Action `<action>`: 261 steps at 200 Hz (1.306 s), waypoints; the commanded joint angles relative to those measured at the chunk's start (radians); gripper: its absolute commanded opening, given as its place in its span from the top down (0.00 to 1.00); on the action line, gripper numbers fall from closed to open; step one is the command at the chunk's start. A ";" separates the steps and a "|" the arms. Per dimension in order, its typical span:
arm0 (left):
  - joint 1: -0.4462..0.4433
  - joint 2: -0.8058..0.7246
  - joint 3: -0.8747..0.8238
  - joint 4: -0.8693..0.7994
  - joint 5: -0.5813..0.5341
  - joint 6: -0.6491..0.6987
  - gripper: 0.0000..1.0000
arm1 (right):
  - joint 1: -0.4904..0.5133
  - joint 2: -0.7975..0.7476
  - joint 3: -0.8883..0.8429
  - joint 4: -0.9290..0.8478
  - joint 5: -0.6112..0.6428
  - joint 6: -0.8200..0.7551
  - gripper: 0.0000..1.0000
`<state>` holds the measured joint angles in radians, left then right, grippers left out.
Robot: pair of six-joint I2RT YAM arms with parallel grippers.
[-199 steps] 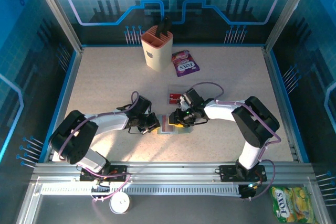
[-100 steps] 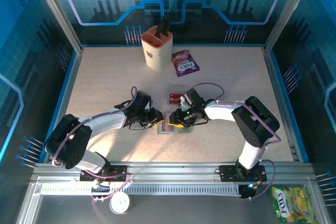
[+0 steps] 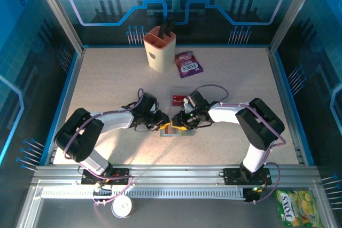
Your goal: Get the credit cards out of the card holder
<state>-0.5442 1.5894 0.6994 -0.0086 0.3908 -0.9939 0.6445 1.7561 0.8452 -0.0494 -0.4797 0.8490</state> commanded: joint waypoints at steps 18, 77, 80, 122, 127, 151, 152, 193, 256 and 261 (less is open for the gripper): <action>0.006 0.027 0.032 0.021 0.034 -0.009 0.76 | -0.009 0.022 -0.027 -0.005 -0.006 0.017 0.58; 0.004 0.033 0.028 0.030 0.037 -0.012 0.78 | -0.010 0.022 -0.036 0.010 -0.012 0.023 0.58; 0.004 0.033 0.028 0.032 0.038 -0.014 0.79 | -0.009 0.023 -0.037 0.012 -0.013 0.022 0.58; 0.005 0.037 0.026 0.054 0.047 -0.025 0.81 | -0.009 0.021 -0.040 0.017 -0.014 0.026 0.58; 0.004 0.035 0.026 0.054 0.047 -0.026 0.81 | -0.008 0.020 -0.041 0.018 -0.014 0.025 0.58; 0.005 0.027 0.028 0.055 0.048 -0.028 0.83 | -0.008 0.005 -0.046 0.025 -0.011 0.032 0.58; 0.005 0.026 0.028 0.055 0.048 -0.028 0.83 | -0.008 0.003 -0.047 0.026 -0.010 0.032 0.58; 0.004 0.013 0.053 0.032 0.055 -0.025 0.82 | -0.015 -0.102 -0.058 0.022 0.033 0.026 0.59; -0.006 0.022 0.096 0.010 0.060 -0.024 0.81 | -0.073 -0.203 -0.070 -0.058 0.065 -0.019 0.58; -0.009 0.024 0.098 0.009 0.059 -0.023 0.81 | -0.076 -0.209 -0.076 -0.057 0.067 -0.019 0.58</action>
<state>-0.5446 1.6150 0.7666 0.0311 0.4244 -1.0157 0.5953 1.5883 0.7944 -0.0631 -0.4385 0.8551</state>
